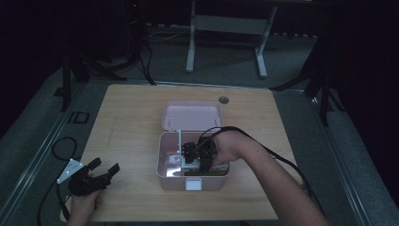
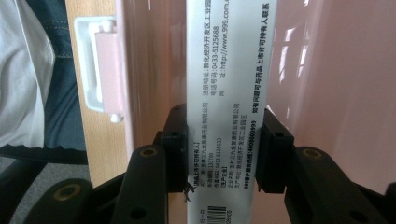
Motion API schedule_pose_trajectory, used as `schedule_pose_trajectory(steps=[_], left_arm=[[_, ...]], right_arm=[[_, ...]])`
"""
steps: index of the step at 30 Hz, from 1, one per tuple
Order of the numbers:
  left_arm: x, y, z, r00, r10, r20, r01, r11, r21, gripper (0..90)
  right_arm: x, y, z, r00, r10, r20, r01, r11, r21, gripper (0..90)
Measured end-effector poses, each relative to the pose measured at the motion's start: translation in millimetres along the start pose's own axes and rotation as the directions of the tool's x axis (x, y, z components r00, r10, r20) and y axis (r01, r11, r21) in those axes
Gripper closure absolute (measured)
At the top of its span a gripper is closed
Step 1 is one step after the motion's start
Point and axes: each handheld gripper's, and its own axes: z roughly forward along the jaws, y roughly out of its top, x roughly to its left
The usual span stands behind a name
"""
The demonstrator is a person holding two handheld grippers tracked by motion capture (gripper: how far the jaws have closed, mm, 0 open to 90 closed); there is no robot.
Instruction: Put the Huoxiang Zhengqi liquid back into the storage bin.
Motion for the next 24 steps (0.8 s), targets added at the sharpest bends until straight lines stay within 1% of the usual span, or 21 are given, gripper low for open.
schedule_pose_trajectory(steps=[6,10,16,24], left_arm=[[0.0,0.0,-0.1,1.0000,0.001,0.001,-0.001,1.0000,-0.001,6.7],[0.1,0.1,-0.1,1.0000,0.000,0.002,0.000,1.0000,0.000,6.7],[0.1,0.1,-0.1,1.0000,0.002,0.004,-0.002,1.0000,0.001,6.8],[-0.2,-0.1,0.2,1.0000,0.001,0.004,-0.001,1.0000,0.002,6.8]], right_arm=[[0.0,1.6,7.9,1.0000,0.004,-0.001,-0.004,1.000,-0.007,61.9],[-0.7,1.5,14.2,1.0000,0.003,0.006,-0.003,1.000,0.000,61.9],[-2.5,1.2,23.5,0.9999,0.013,-0.006,-0.013,1.000,0.010,61.9],[-4.4,0.8,31.9,0.9998,0.017,-0.011,-0.017,1.000,0.006,61.9]])
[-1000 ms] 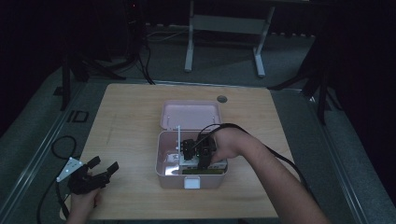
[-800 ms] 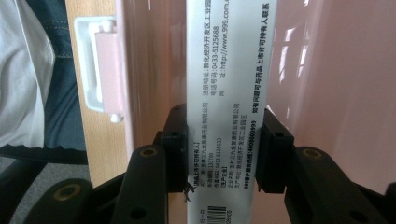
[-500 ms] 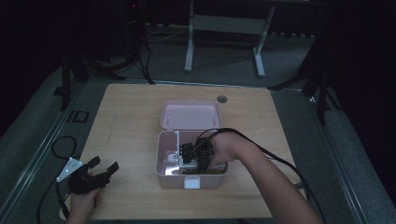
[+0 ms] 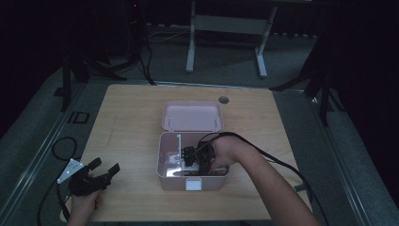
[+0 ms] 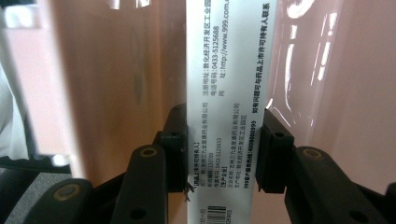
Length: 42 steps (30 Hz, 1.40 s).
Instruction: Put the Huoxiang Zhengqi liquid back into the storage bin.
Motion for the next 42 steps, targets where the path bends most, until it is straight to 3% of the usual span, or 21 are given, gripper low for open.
schedule_pose_trajectory(steps=[11,26,32,36,42], left_arm=[[0.1,0.1,-0.3,1.0000,0.001,0.002,-0.001,1.0000,-0.002,6.8],[0.4,0.4,-0.9,1.0000,0.001,-0.006,-0.001,1.0000,-0.005,6.8],[0.5,0.5,-0.9,1.0000,0.001,-0.007,-0.001,1.0000,-0.005,6.8],[0.6,0.4,-0.7,1.0000,0.000,-0.007,0.000,1.0000,-0.004,6.8],[1.1,0.5,-0.6,0.9999,-0.005,-0.015,0.005,1.0000,-0.006,6.8]], right_arm=[[-5.0,3.1,10.4,1.0000,0.006,-0.006,-0.006,1.000,0.002,61.7],[-5.8,4.2,8.6,0.9999,-0.007,-0.011,0.007,1.000,0.011,59.5],[-7.0,-0.4,-4.7,0.9999,-0.011,0.004,0.011,1.000,-0.028,48.0],[-11.8,-4.7,-19.6,0.9992,0.038,0.014,-0.036,0.997,-0.070,34.2],[-11.1,-14.1,-37.1,0.9962,0.050,0.071,-0.039,0.988,-0.148,13.0]])
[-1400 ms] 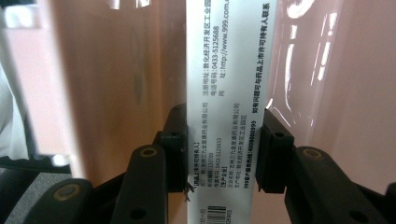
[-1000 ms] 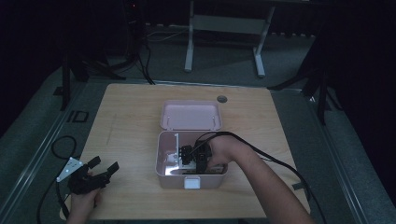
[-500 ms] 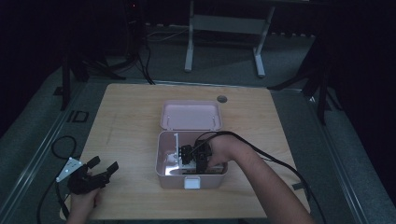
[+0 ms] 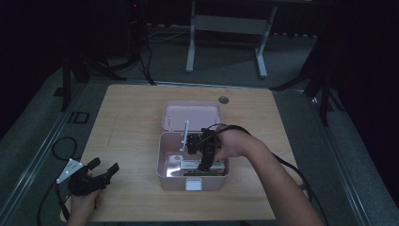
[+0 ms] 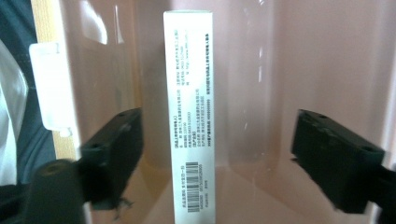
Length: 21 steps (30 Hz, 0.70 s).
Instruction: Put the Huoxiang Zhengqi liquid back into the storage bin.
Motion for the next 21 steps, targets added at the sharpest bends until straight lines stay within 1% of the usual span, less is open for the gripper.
schedule_pose_trajectory(steps=[1,2,4,6,8,11,12,14,16,18,20,21], left_arm=[[0.0,0.0,0.0,1.0000,0.000,0.000,0.000,1.0000,0.000,6.8],[0.0,0.0,-0.1,1.0000,-0.001,0.001,0.001,1.0000,-0.001,6.8],[-0.1,0.1,-0.2,1.0000,-0.001,0.002,0.001,1.0000,-0.001,6.8],[-0.2,0.0,0.0,1.0000,-0.001,0.000,0.001,1.0000,-0.001,6.8],[-0.1,0.0,0.0,1.0000,-0.002,0.000,0.002,1.0000,-0.001,6.8],[-0.2,0.1,-0.1,1.0000,-0.002,-0.001,0.002,1.0000,-0.002,6.8],[-0.2,0.0,0.0,1.0000,-0.002,-0.001,0.002,1.0000,-0.002,6.8],[-0.2,0.0,0.0,1.0000,-0.001,-0.001,0.001,1.0000,-0.001,6.8],[-0.3,0.0,0.0,1.0000,-0.001,-0.001,0.001,1.0000,0.000,6.8],[-0.3,0.0,0.2,1.0000,0.000,0.000,0.000,1.0000,0.002,6.8],[-0.6,0.0,0.4,1.0000,0.000,0.002,0.000,1.0000,0.004,6.8],[-0.7,0.0,0.4,1.0000,0.001,0.001,-0.001,1.0000,0.003,6.8]], right_arm=[[0.6,-1.0,-3.0,0.9999,0.008,-0.006,-0.008,1.000,-0.009,11.2],[0.6,-2.4,-5.8,1.0000,0.009,-0.002,-0.009,1.000,-0.024,10.9],[0.3,-5.7,-11.8,0.9994,0.024,0.023,-0.022,0.998,-0.066,10.7],[-0.4,-9.5,-17.0,0.9988,0.046,0.019,-0.044,0.993,-0.112,10.5],[0.1,-12.2,-20.3,0.9980,0.059,0.021,-0.055,0.989,-0.140,10.5],[-0.1,-17.6,-25.8,0.9961,0.087,0.013,-0.083,0.978,-0.192,10.5],[0.0,-19.9,-27.4,0.9955,0.094,0.014,-0.089,0.973,-0.213,10.5],[0.0,-25.9,-31.3,0.9934,0.115,0.007,-0.109,0.960,-0.259,10.5],[-0.6,-33.1,-34.9,0.9911,0.133,-0.002,-0.127,0.940,-0.317,10.5],[-0.1,-40.0,-36.9,0.9888,0.149,-0.015,-0.144,0.922,-0.360,10.5],[2.1,-46.0,-37.0,0.9883,0.152,-0.009,-0.144,0.914,-0.379,10.5],[3.2,-49.2,-37.2,0.9877,0.157,-0.004,-0.145,0.908,-0.393,10.5]])
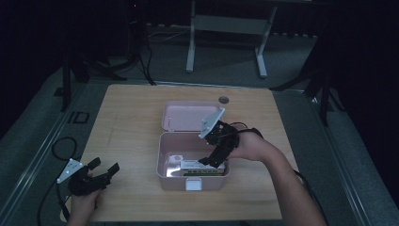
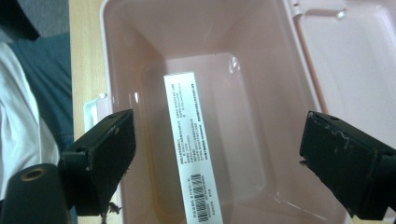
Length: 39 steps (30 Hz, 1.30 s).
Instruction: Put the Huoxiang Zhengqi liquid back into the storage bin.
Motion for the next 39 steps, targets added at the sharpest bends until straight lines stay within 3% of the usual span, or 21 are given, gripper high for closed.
schedule_pose_trajectory(steps=[5,12,17,25,34,39], left_arm=[[-0.2,-0.1,-0.2,1.0000,0.001,-0.001,-0.001,1.0000,0.000,6.8],[-0.2,-0.3,-0.1,1.0000,0.004,-0.001,-0.004,1.0000,0.004,6.8],[-0.4,-0.2,-0.7,1.0000,0.002,0.001,-0.002,1.0000,-0.001,6.8],[-0.5,-0.3,-0.6,1.0000,0.002,0.000,-0.002,1.0000,0.000,6.8],[-0.7,-0.3,-0.3,1.0000,0.003,0.001,-0.003,1.0000,0.002,6.8],[-0.8,-0.4,-0.2,1.0000,0.005,0.000,-0.005,1.0000,0.002,6.8]], right_arm=[[1.8,-13.6,-7.8,0.9991,0.041,0.009,-0.040,0.996,-0.076,10.5],[5.4,-31.8,-18.5,0.9936,0.076,0.084,-0.063,0.988,-0.144,10.5],[4.6,-45.3,-24.5,0.9897,0.111,0.091,-0.092,0.977,-0.191,10.5],[7.9,-74.8,-30.2,0.9794,0.184,0.084,-0.155,0.950,-0.271,10.5],[11.5,-117.9,-32.4,0.9516,0.296,0.084,-0.254,0.911,-0.326,10.5],[12.6,-142.2,-26.8,0.9345,0.344,0.092,-0.299,0.898,-0.323,10.5]])
